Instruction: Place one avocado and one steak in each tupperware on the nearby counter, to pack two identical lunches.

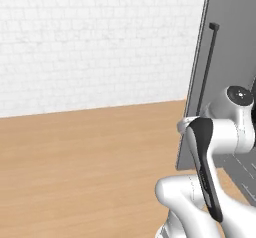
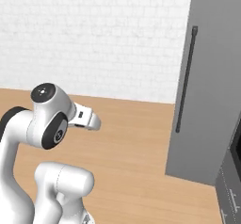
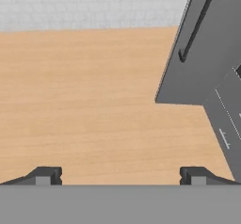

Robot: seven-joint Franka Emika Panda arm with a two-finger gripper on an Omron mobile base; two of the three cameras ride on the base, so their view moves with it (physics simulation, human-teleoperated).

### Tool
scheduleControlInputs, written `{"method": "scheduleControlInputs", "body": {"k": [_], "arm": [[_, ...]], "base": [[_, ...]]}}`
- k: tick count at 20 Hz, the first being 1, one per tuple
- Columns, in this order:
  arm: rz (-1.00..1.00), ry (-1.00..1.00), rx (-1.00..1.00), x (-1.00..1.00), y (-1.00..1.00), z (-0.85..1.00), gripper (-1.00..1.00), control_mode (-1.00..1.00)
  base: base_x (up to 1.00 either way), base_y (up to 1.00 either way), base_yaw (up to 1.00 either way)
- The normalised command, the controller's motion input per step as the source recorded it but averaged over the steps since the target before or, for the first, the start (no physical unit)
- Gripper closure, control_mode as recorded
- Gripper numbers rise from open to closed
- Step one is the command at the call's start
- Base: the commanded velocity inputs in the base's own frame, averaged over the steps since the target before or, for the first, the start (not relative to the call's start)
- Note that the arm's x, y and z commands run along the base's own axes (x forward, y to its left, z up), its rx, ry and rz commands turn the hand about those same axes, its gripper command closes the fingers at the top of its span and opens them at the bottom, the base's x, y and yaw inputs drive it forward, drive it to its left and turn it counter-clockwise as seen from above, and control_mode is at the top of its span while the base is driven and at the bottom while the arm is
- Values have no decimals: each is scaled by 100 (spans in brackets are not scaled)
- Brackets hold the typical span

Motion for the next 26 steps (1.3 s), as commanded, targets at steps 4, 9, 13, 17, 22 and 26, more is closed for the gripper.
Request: {"method": "scheduleControlInputs", "body": {"k": [4,9,13,17,22,26], "arm": [[0,0,0,0,0,0,-100,100],[0,0,0,0,0,0,-100,100],[0,0,0,0,0,0,-100,100],[0,0,0,0,0,0,-100,100],[0,0,0,0,0,0,-100,100],[0,0,0,0,0,0,-100,100]], "base": [[100,54,12],[100,51,9],[53,-16,25],[49,19,13],[100,60,6],[100,72,2]]}}
